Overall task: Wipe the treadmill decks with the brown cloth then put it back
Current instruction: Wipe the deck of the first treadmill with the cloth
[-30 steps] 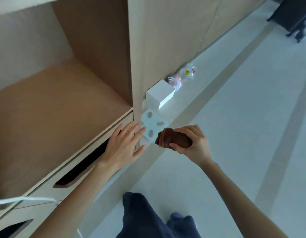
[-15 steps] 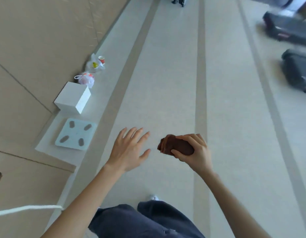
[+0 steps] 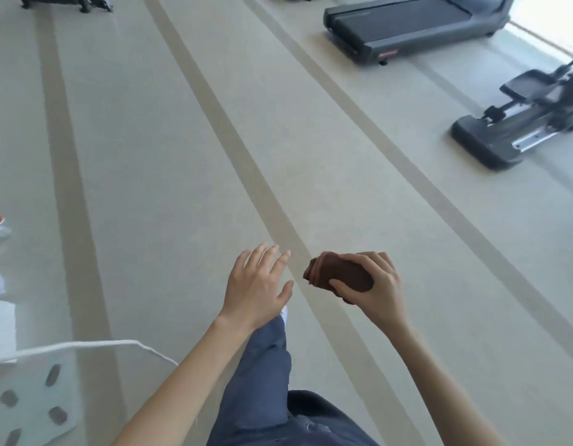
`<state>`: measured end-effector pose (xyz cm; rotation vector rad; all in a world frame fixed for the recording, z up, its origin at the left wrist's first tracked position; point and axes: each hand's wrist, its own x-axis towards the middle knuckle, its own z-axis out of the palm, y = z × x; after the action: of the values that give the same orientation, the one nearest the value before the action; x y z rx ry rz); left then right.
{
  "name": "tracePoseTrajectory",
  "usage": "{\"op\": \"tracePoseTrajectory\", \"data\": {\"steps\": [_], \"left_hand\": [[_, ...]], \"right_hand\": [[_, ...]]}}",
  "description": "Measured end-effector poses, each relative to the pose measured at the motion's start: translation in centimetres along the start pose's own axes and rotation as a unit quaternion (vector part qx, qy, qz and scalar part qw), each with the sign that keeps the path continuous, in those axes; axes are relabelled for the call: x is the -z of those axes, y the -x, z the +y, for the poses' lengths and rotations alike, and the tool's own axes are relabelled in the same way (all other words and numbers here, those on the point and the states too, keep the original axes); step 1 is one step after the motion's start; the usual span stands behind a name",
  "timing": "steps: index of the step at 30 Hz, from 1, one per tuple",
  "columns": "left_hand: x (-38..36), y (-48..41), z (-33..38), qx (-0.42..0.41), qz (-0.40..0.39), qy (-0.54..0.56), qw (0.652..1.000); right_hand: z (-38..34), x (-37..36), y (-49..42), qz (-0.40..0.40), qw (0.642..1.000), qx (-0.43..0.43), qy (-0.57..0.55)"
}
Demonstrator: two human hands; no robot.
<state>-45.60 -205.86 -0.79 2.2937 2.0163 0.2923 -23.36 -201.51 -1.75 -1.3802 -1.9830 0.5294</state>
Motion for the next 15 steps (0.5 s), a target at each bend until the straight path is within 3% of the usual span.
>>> {"op": "tracePoseTrajectory", "data": {"steps": [8, 15], "left_hand": [[-3.6, -14.8, 1.5, -0.074, -0.045, 0.004, 0.996], [-4.0, -30.2, 2.1, -0.102, -0.020, 0.016, 0.994]], "right_hand": [[8.0, 2.3, -8.5, 0.041, 0.996, -0.068, 0.043], [13.3, 4.9, -21.4, 0.063, 0.993, -0.085, 0.055]]}}
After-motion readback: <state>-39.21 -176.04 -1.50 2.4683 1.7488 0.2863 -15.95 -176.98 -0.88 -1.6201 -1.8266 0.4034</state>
